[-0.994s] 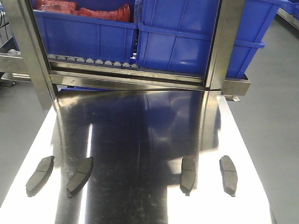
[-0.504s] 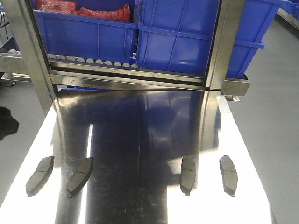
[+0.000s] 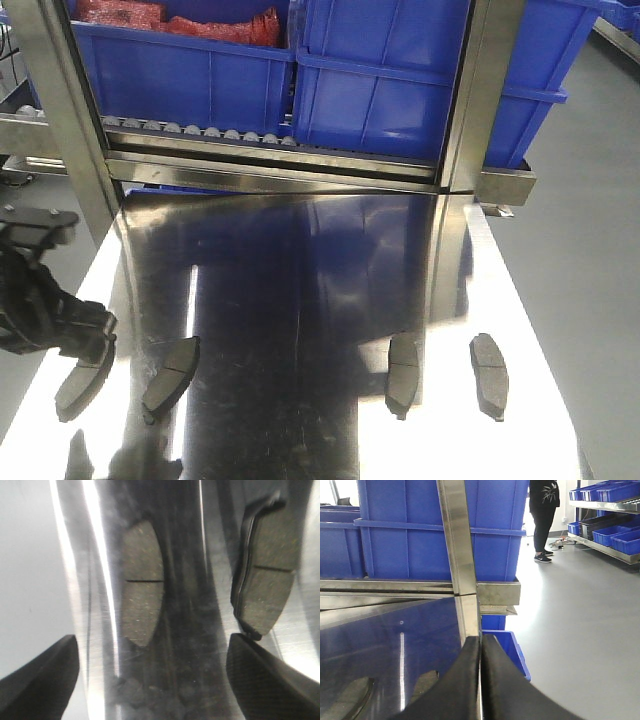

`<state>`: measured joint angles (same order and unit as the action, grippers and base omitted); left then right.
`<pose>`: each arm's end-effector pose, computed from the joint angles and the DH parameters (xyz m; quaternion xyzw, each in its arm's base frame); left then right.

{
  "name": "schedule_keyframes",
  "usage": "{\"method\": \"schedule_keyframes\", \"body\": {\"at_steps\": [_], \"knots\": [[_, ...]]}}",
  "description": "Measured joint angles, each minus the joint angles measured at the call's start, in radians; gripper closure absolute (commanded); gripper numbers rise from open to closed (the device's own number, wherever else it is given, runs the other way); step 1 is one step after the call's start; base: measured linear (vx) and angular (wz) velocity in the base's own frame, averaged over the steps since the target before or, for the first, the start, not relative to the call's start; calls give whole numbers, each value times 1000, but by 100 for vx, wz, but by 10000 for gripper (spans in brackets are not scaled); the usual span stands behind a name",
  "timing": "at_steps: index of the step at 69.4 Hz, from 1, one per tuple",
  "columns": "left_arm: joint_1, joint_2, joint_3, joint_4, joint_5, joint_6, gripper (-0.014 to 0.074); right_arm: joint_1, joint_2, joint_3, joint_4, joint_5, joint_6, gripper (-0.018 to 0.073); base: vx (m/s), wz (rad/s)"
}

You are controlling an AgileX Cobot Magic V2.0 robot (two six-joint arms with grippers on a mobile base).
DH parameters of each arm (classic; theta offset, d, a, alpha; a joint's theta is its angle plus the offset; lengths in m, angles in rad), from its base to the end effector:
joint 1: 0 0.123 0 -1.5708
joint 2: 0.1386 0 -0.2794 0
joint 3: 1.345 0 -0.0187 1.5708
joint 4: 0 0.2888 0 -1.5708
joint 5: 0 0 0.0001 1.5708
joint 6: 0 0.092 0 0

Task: Move and align brake pads A on conveyor
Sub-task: 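Lower the left gripper onto the outermost brake pad nearest the left arm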

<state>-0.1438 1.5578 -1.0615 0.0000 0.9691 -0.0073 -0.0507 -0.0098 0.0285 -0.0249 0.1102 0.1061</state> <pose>0.3216 -0.0466 0.2122 0.0679 0.9930 -0.0073 0.0959 0.1015 -0.0054 0.1934 0.0486 0.7200 0.0096 0.6922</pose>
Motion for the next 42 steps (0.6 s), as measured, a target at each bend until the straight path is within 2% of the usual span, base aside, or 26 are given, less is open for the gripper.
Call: {"method": "schedule_keyframes", "body": {"at_steps": [17,42], "knots": [[-12,140,-1,8,-48,-8,6,0,0,0,0,0,0,571,0,0],[-12,225,-2,31,-108,-18,6,0,0,0,0,0,0,571,0,0]]}}
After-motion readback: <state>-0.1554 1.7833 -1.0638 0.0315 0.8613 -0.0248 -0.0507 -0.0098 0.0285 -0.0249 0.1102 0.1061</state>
